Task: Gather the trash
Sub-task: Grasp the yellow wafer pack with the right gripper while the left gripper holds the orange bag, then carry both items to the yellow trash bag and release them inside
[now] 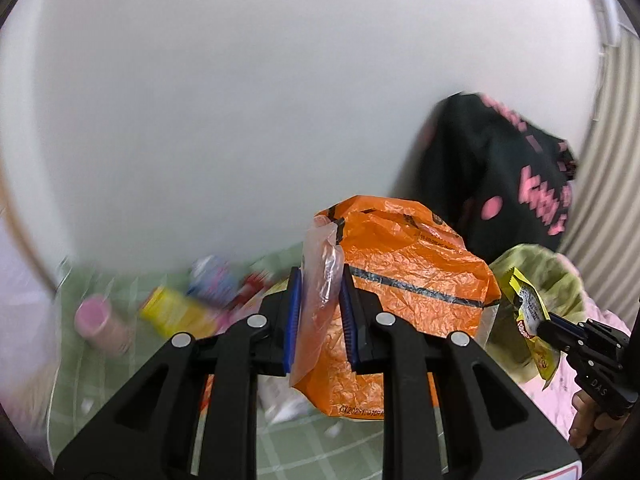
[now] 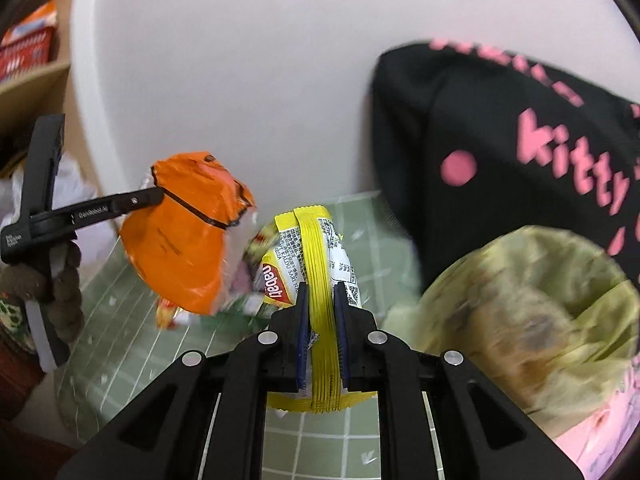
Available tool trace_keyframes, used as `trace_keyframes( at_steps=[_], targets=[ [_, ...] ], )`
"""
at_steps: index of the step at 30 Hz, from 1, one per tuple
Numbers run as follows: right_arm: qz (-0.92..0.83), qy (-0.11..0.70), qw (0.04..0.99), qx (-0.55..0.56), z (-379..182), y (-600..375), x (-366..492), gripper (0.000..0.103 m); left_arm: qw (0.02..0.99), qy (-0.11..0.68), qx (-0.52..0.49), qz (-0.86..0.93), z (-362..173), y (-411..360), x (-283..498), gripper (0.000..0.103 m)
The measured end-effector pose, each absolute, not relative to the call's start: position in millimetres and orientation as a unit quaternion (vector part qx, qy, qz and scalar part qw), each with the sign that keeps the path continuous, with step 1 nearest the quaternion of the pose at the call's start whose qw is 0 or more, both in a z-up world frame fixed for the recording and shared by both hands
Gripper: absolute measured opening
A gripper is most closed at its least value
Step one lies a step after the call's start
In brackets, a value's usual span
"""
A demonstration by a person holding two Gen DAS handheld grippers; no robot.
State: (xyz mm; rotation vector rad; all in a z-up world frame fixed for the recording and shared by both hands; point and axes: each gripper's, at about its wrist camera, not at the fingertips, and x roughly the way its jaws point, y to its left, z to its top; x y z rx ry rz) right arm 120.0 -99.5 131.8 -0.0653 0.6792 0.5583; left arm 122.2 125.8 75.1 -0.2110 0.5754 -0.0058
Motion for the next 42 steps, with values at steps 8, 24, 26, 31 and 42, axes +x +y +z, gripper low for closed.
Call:
trace_keyframes(
  at_steps=[8, 24, 26, 31, 42],
  targets=[
    [0.112, 0.283, 0.952, -0.015, 189.2, -174.9, 114.9, 0.013, 0.953, 0.255, -0.082, -0.143, 115.0, 55.1, 190.3, 0.018],
    [-0.014, 0.251, 0.966, 0.054, 210.7, -325.6, 134.6, 0.013, 0.935, 0.247, 0.053, -0.249, 101.9, -182.2, 256.9, 0.019],
    [0.004, 0.257, 0.965, 0.059, 204.5, -329.4, 149.4, 0.013, 0.923, 0.278, 0.107, -0.245, 79.5, -205.5, 264.4, 0.019],
    [0.099, 0.331, 0.935, 0.074, 151.8, -320.5, 199.3, 0.013, 0.883, 0.371, 0.125, -0.259, 34.5, -197.3, 275.5, 0.014],
    [0.141, 0.466, 0.873, 0.016, 48.8, -270.2, 251.7, 0.013, 0.865, 0.412, 0.090, -0.271, 19.4, -158.7, 266.2, 0.015]
  ],
)
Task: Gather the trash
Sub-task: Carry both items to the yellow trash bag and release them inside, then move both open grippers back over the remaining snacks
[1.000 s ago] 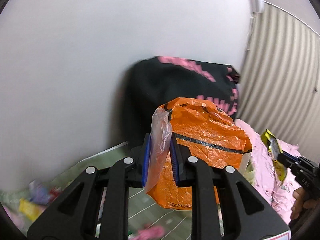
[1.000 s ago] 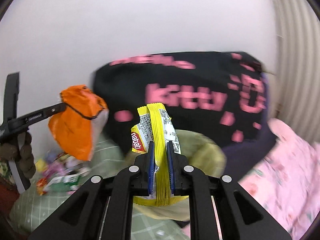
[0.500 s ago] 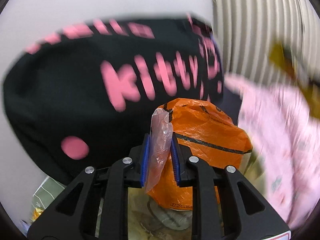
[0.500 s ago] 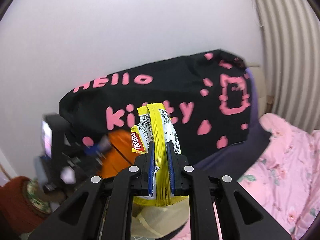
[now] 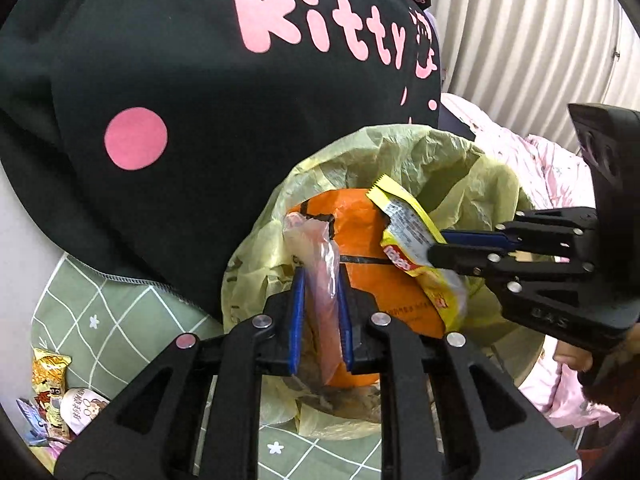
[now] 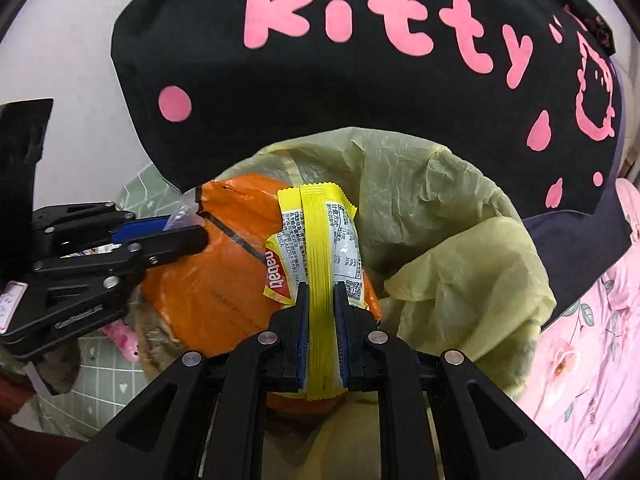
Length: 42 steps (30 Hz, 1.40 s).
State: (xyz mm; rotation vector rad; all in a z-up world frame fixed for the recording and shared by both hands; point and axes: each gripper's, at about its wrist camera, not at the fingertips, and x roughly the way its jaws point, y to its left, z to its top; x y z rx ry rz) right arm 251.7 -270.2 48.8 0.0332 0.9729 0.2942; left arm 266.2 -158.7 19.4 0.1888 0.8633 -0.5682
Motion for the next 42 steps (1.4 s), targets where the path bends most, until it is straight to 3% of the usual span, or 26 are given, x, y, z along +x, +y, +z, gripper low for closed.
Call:
trace_keyframes(
  at_steps=[16, 19, 23, 29, 42],
  targets=[
    [0.078, 0.428, 0.900, 0.012, 61.1, -290.8, 228.6, 0.013, 0.861, 0.412, 0.073, -0.288, 17.9, -183.2, 289.3, 0.015],
    [0.076, 0.421, 0.904, 0.020, 61.8, -292.0, 224.8, 0.014, 0.858, 0.415, 0.049, -0.299, 25.1, -171.0, 288.5, 0.020],
    [0.072, 0.407, 0.910, 0.027, 65.8, -290.5, 220.5, 0.026, 0.854, 0.415, 0.002, -0.313, 35.8, -144.6, 281.7, 0.030],
    [0.049, 0.389, 0.920, 0.023, 76.0, -287.2, 216.1, 0.034, 0.880, 0.383, -0.051, -0.275, 51.6, -91.8, 266.6, 0.044],
    [0.141, 0.302, 0.943, 0.002, 98.7, -193.4, 202.2, 0.043, 0.932, 0.342, -0.093, -0.081, 26.2, 73.0, 191.7, 0.044]
  ],
)
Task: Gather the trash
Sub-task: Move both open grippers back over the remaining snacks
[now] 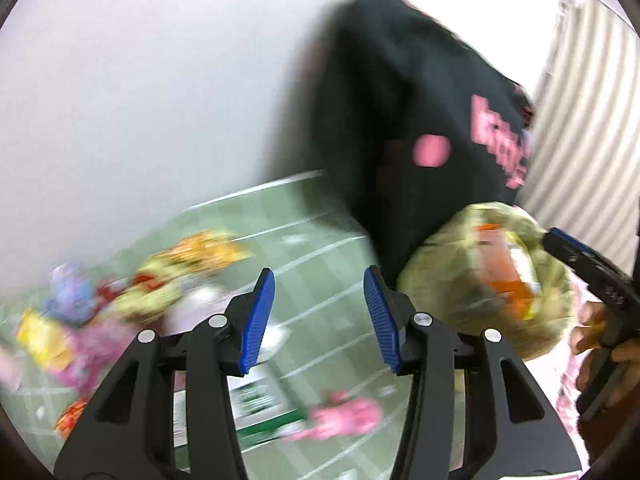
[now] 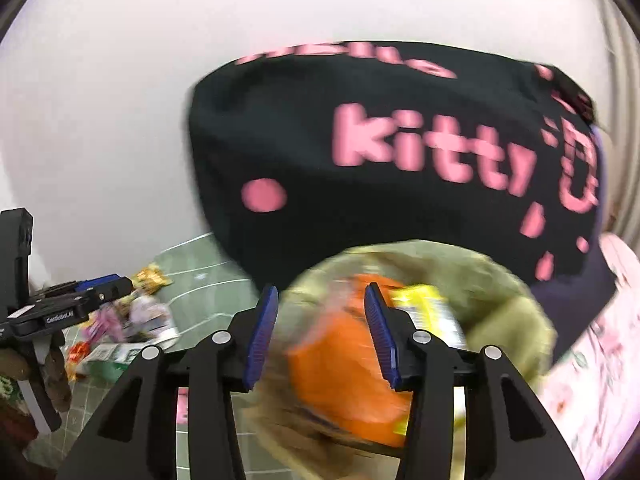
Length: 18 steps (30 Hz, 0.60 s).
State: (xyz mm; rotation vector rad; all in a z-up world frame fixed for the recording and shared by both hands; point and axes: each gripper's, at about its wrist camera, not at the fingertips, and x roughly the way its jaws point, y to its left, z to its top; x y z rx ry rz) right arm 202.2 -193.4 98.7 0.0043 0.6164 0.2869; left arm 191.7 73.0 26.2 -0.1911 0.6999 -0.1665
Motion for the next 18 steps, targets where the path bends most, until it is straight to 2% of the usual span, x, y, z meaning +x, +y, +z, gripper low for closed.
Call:
trace_keyframes(
  at_steps=[11, 18],
  targets=[
    [0.263, 0.338, 0.903, -0.041, 60.5, -83.1, 206.5, 0.043, 0.906, 0.362, -0.189, 0.110, -30.5, 224.0, 136.8, 0.046],
    [0.334, 0.333, 0.878, -0.084, 52.7, -10.5, 220.0, 0.043, 0.901, 0.363, -0.212, 0.109, -40.0, 261.9, 118.8, 0.048]
  ],
)
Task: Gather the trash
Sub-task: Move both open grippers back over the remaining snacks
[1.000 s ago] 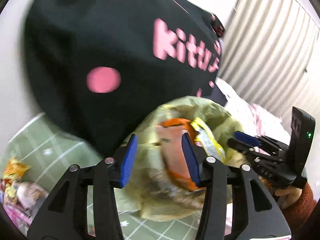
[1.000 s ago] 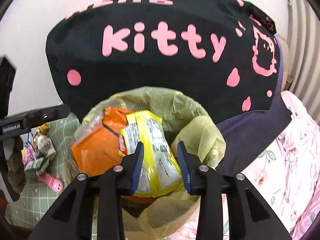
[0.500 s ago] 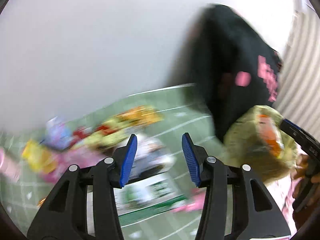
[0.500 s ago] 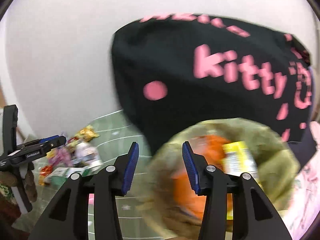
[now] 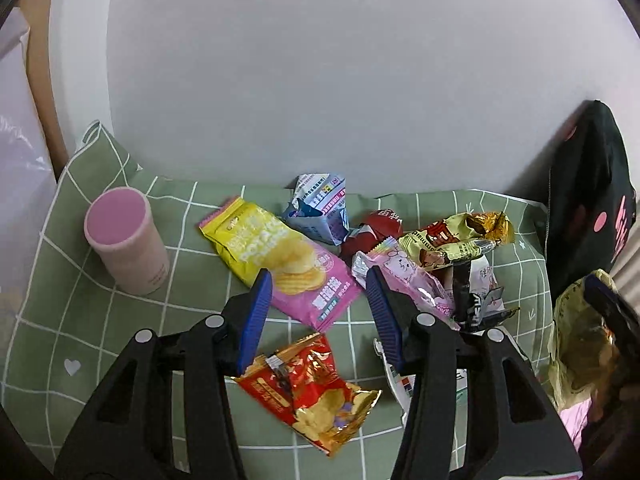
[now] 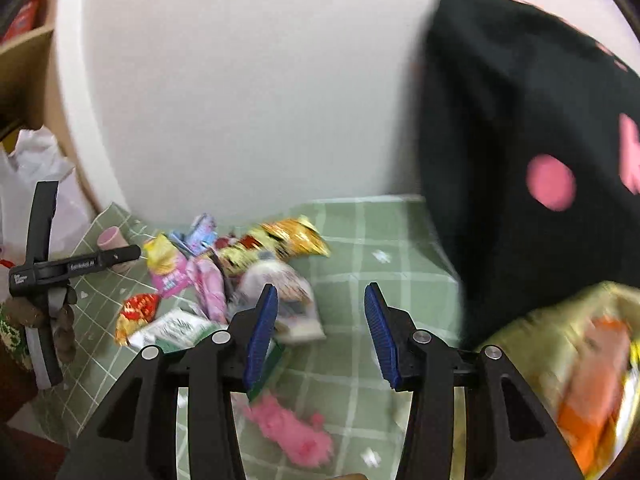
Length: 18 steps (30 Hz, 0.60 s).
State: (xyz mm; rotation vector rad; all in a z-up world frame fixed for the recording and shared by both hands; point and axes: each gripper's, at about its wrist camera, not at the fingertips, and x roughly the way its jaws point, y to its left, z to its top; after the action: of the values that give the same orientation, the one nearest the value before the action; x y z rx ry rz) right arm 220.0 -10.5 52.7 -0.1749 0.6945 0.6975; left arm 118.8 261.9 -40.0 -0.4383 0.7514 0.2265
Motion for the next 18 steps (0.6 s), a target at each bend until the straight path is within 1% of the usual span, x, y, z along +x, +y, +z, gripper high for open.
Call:
trace_keyframes(
  at_steps=[3, 7, 11, 12, 13, 14, 15, 16, 17, 18],
  targets=[
    [0.349, 0.331, 0.872, -0.087, 52.6, 14.6, 238.7, 0.043, 0.905, 0.359, -0.206, 0.097, -36.0, 266.9, 128.7, 0.052],
    [0.352, 0.334, 0.870, -0.086, 52.3, 40.2, 259.2, 0.043, 0.907, 0.364, -0.192, 0.093, -36.1, 267.4, 163.9, 0.052],
    [0.344, 0.336, 0.872, -0.089, 46.4, 42.0, 260.3, 0.043, 0.888, 0.380, -0.229, 0.125, -51.1, 277.5, 191.8, 0.052],
    [0.342, 0.339, 0.872, -0.088, 43.5, 42.8, 262.2, 0.043, 0.878, 0.392, -0.240, 0.134, -58.7, 279.6, 201.2, 0.047],
    [0.341, 0.343, 0.871, -0.083, 41.0, 40.5, 261.7, 0.043, 0.873, 0.401, -0.240, 0.137, -62.9, 279.5, 206.6, 0.039],
    [0.346, 0.349, 0.868, -0.077, 38.5, 38.1, 260.2, 0.043, 0.869, 0.411, -0.237, 0.140, -67.2, 279.0, 211.8, 0.022],
    [0.351, 0.352, 0.864, -0.075, 37.3, 36.3, 258.3, 0.043, 0.866, 0.420, -0.230, 0.143, -70.7, 278.4, 215.7, 0.018],
    [0.357, 0.354, 0.861, -0.078, 35.4, 35.2, 255.6, 0.043, 0.868, 0.419, -0.224, 0.146, -70.4, 278.2, 215.5, 0.016],
    [0.360, 0.355, 0.859, -0.083, 33.7, 34.9, 252.6, 0.043, 0.869, 0.418, -0.219, 0.149, -68.5, 278.9, 213.5, 0.004],
    [0.364, 0.355, 0.857, -0.086, 31.7, 33.5, 249.5, 0.043, 0.869, 0.418, -0.218, 0.149, -67.1, 279.8, 211.7, 0.004]
  ],
)
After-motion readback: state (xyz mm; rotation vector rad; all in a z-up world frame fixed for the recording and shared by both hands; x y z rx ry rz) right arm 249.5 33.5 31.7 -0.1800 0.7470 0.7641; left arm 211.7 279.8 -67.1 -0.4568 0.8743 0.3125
